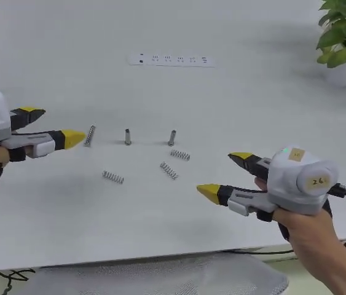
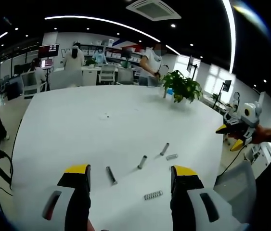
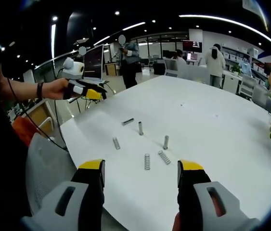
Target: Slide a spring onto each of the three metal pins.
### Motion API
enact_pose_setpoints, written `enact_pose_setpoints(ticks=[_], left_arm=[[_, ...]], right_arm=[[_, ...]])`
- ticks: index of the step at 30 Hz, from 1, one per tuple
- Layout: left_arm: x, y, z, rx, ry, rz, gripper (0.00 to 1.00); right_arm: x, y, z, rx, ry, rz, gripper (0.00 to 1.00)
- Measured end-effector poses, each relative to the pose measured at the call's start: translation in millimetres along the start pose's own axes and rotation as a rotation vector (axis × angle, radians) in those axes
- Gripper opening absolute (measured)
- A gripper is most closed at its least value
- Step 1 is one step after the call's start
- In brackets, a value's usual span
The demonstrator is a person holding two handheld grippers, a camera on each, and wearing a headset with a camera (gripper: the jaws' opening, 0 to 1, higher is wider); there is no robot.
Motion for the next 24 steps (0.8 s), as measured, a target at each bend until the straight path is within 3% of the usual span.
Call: enact_pose_setpoints(ticks=[10, 24], left_arm=[[32.3, 12.6, 6.6, -0.037, -0.004, 0.053, 0.62], [63.5, 21.6, 13.6, -0.055, -0.011, 0.113, 0.57]], right_arm=[[0.0, 3.1, -3.0, 0.009, 0.0, 0.012, 0.6], [5.6, 7.1, -4.5, 0.026, -0.007, 0.022, 0.59]])
Point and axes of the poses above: the centre of the closed fingertips' face, and the gripper's own axes: x roughly forward along the fingers, z roughly to its left, y roughly out of its underside, the point moved 7 cm from there along -x, roughly backward along the fingers, and after that the axes turned 12 degrees about -y, right-handed, at the moved point
